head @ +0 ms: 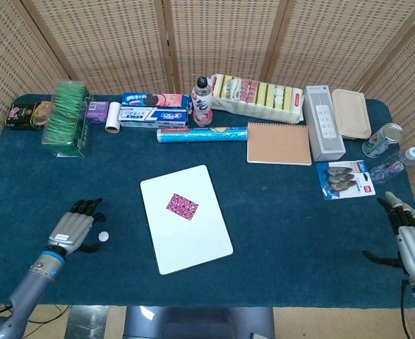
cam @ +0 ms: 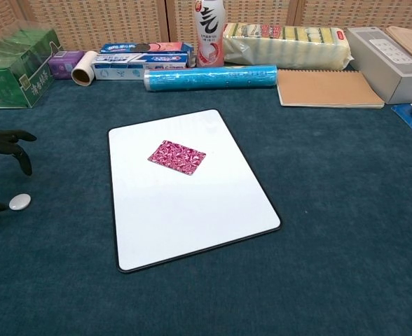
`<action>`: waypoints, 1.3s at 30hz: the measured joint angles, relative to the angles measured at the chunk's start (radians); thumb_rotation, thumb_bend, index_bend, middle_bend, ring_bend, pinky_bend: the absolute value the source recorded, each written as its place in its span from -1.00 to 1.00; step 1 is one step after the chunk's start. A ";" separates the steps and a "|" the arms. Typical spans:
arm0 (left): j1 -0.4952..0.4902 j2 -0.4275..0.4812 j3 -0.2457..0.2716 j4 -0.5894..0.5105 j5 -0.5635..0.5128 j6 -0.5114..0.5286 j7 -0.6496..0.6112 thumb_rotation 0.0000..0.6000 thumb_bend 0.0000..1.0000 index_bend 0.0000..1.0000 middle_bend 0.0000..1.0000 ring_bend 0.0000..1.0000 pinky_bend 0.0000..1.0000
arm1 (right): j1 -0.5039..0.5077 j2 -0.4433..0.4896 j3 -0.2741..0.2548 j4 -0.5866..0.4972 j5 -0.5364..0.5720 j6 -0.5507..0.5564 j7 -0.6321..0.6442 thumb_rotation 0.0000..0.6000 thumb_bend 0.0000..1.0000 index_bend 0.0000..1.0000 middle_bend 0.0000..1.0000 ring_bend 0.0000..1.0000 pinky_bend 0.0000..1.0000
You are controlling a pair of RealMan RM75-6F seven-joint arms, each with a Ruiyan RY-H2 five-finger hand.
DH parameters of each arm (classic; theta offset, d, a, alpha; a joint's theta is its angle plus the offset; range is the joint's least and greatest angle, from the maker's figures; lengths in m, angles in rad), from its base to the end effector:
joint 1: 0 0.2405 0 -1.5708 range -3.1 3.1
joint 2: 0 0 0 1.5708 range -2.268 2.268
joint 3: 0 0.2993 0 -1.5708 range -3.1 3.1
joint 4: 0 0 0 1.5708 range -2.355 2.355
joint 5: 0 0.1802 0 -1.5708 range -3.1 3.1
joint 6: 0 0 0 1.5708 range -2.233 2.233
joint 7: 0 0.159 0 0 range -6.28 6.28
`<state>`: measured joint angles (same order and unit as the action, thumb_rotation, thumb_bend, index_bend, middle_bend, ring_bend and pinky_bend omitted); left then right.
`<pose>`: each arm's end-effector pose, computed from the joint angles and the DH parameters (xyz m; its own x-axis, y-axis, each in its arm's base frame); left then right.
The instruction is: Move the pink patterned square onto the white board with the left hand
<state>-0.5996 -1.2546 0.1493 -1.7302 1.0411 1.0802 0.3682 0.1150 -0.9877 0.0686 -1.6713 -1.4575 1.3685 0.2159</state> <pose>-0.2839 0.2916 0.0783 0.5370 0.4541 0.7109 0.8405 -0.2162 -0.4968 -0.3360 -0.2089 0.2348 0.2518 -0.0784 0.9646 -0.9670 0.0211 0.2541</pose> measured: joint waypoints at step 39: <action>0.071 -0.110 -0.073 0.116 0.057 -0.031 0.042 1.00 -0.47 0.10 -1.00 -1.00 -0.97 | 0.001 0.000 -0.003 -0.003 0.005 -0.005 -0.003 1.00 -1.00 -0.96 -1.00 -1.00 -1.00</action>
<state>-0.5284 -1.3649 0.0763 -1.6137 1.0984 1.0494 0.4100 0.1164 -0.9881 0.0660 -1.6742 -1.4527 1.3634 0.2125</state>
